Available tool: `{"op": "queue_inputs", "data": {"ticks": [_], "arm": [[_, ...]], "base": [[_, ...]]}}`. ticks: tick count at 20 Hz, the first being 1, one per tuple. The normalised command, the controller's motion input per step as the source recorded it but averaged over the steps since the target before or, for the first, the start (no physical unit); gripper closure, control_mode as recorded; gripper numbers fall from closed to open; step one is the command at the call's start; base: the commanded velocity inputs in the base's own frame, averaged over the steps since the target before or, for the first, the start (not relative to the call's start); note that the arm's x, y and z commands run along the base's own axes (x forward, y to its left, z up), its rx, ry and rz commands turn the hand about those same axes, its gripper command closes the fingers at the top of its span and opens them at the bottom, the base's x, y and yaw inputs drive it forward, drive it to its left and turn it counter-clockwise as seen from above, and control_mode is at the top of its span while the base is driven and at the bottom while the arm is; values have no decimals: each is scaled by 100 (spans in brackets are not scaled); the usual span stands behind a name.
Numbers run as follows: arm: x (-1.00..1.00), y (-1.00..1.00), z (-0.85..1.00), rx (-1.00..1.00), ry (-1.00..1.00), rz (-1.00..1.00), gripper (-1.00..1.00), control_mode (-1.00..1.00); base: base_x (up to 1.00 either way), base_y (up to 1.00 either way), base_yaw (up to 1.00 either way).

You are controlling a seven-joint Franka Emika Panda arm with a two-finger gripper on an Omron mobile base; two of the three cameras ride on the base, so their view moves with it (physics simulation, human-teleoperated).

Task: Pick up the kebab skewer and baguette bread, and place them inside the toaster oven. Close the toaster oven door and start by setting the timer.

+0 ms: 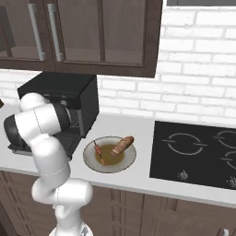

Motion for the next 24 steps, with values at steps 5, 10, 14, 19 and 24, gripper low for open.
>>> {"op": "queue_inputs", "data": {"ticks": [5, 10, 14, 19, 24], "arm": [[-34, 0, 16, 0, 1, -5, 100, -100], [-32, 0, 21, 2, 0, -1, 100, -100], [-27, 0, 29, 4, 4, 0, 100, -100], [-28, 0, 24, 6, 6, 0, 100, -100], [-29, 0, 26, 6, 5, 0, 100, -100]], "base": [[0, 0, 0], [0, 0, 0], [0, 0, 0], [0, 0, 0], [0, 0, 0]]}}
